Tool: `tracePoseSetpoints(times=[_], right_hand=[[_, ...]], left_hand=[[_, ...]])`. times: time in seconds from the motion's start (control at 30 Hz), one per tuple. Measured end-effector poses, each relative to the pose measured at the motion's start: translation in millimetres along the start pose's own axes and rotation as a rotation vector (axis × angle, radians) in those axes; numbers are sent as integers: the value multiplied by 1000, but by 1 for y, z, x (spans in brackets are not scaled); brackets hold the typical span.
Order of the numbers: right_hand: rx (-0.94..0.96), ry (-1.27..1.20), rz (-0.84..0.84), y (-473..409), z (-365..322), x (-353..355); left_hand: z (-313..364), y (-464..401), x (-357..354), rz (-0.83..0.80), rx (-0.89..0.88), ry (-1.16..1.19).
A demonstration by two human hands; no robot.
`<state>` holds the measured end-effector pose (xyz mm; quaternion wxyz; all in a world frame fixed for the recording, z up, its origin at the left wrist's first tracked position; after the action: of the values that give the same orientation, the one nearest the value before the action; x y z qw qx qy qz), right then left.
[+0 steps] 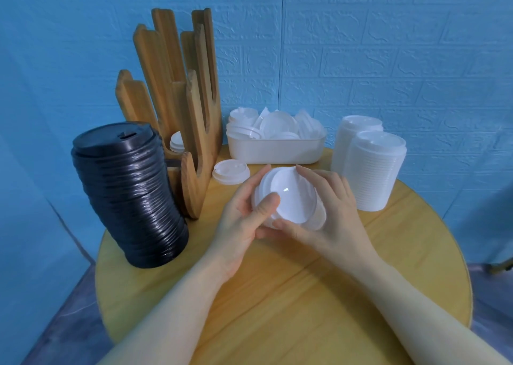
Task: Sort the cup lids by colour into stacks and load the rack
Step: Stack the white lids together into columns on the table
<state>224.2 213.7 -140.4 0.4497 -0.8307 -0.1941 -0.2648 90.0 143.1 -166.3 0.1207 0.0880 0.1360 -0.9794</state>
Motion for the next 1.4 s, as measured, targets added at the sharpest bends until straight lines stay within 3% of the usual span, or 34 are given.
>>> tracePoseSetpoints(times=[0.37, 0.6, 0.83, 0.97, 1.13, 1.4], right_hand=[[-6, -98, -95, 3, -6, -10], [3, -121, -120, 2, -2, -9], [-44, 70, -274, 3, 22, -8], [-66, 151, -374, 7, 33, -13], [-72, 197, -305, 6, 33, -12], [4, -93, -22, 1, 19, 8]], left_hand=[[-1, -1, 7, 82, -14, -18], [1, 0, 3, 18, 2, 78], [12, 1, 38, 347, -107, 121], [11, 2, 40, 368, -107, 113], [7, 0, 39, 336, -82, 106], [5, 0, 30, 272, -46, -2]])
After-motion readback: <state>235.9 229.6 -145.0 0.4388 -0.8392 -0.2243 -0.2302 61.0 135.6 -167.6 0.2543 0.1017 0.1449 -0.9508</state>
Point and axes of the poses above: each hand's wrist, its own y-axis away from the middle knuckle, its own x-axis out of the back of the hand, z = x × y, the point moved 6 cm from there along -y, towards the middle knuckle, and after that the axes turned 5 degrees about -z, right-handed, at the moved point
